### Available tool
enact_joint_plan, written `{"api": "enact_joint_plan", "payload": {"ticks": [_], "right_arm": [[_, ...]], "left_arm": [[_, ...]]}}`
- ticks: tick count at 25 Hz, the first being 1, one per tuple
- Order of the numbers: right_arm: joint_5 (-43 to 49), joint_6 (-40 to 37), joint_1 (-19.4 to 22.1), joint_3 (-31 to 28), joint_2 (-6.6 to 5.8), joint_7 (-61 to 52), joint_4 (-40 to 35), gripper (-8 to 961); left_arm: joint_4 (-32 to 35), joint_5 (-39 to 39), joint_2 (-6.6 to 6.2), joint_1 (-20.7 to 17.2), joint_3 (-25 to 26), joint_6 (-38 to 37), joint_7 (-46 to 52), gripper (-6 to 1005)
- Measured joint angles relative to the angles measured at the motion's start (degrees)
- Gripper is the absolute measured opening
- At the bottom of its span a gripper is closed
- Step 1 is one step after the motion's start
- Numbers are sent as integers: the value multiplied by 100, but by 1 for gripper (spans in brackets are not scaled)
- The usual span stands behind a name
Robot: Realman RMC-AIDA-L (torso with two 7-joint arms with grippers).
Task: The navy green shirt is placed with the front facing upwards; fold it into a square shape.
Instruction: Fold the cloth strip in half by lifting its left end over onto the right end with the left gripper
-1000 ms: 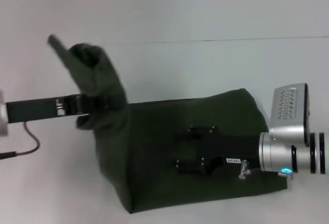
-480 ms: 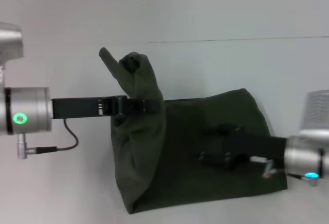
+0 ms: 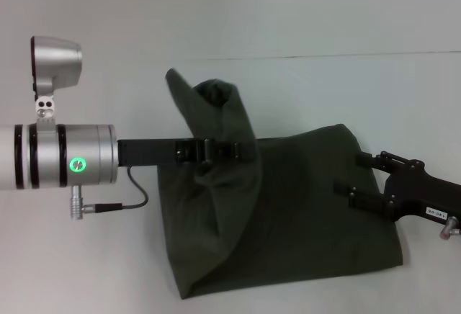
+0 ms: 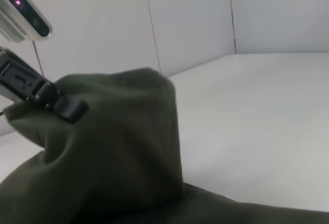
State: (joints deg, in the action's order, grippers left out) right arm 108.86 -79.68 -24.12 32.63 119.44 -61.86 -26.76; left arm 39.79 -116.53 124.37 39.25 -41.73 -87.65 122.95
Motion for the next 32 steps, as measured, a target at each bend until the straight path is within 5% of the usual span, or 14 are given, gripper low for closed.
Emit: {"api": "enact_joint_plan", "payload": {"ticks": [11,20,32], "right_arm": [[-1,-6,43,-144,8,-6,-7,796],[-6,-12,70,-185,9,-15,-22,794],[-6,-12,149,-359,-51,-19,-45,794]], "left_arm": [[-2,849,-15,-294,-34,-127,-548,64],[-446,1159,17,-157,-221,95,-925,64],[-1143,1722,35,20,-1029,1028,-1375,57]]}}
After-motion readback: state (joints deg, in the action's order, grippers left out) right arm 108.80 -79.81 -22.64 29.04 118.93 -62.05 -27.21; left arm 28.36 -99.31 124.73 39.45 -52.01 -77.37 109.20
